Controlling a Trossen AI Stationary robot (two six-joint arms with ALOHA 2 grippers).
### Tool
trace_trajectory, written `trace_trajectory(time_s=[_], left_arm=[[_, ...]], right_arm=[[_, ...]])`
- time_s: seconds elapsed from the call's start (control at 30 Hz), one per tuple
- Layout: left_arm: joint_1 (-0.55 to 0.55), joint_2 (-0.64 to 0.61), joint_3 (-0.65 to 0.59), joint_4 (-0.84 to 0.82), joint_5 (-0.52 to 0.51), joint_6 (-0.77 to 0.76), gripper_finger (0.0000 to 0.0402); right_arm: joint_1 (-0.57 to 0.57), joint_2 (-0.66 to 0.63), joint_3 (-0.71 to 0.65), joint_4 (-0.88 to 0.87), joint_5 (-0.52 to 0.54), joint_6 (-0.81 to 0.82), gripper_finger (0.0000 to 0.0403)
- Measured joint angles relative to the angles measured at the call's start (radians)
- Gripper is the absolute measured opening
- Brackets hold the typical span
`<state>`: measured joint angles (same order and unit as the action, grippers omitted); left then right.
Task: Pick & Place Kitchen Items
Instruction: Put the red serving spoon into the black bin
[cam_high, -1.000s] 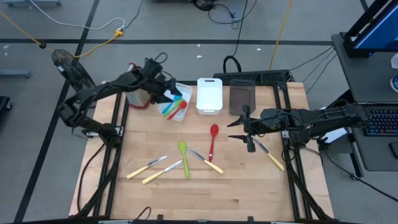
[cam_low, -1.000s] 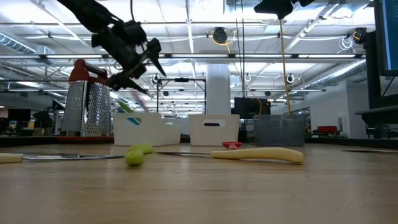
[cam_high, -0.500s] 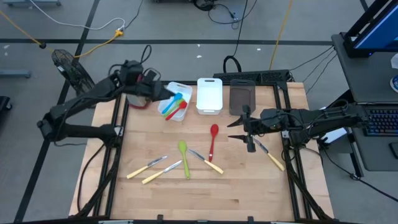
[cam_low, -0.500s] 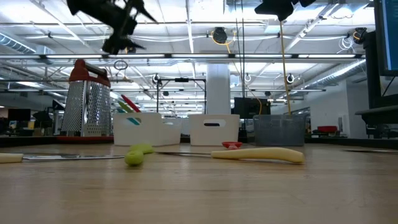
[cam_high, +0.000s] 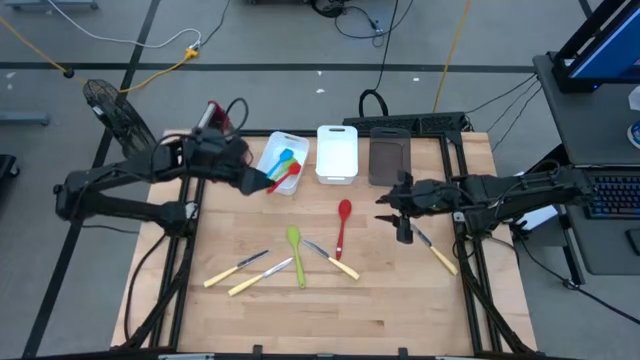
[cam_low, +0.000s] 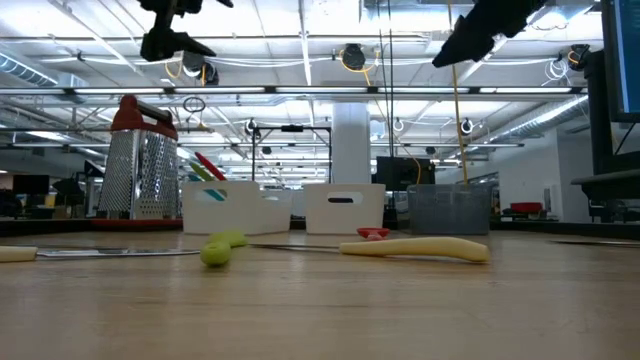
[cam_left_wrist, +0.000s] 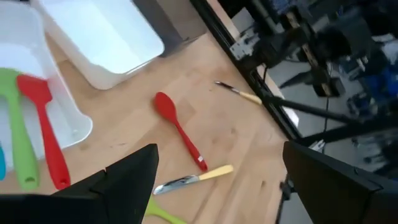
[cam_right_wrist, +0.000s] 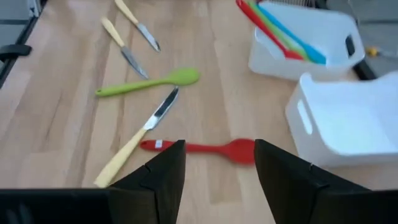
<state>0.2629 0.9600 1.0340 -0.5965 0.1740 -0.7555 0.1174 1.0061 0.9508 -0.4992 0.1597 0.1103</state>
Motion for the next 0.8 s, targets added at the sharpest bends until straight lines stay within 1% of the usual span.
trace_trajectory(time_s=[0.13,0.3,0.37,0.5,0.8], left_arm=[[-0.052,-0.001,-0.003,0.006,-0.041,0.038,0.0351],[-0.074,-0.039,-0.052,0.037,-0.047,0.047,0.0351],[-0.083,-0.065,-0.093,0.051,-0.047,0.045,0.0351],[-0.105,-0.148,-0.194,0.151,-0.044,0.04,0.0351],[-0.188,-0.349,-0.394,0.205,-0.044,0.021,0.0351]], right_arm=[[0.014,0.002,0.0,-0.006,-0.004,0.054,0.0183],[0.033,0.01,0.0,0.011,-0.001,0.064,0.0183],[0.036,0.024,0.0,0.021,0.0,0.098,0.0183],[0.035,0.066,0.0,0.028,0.001,0.154,0.0183],[0.035,0.182,0.0,0.095,0.0,0.253,0.0183]])
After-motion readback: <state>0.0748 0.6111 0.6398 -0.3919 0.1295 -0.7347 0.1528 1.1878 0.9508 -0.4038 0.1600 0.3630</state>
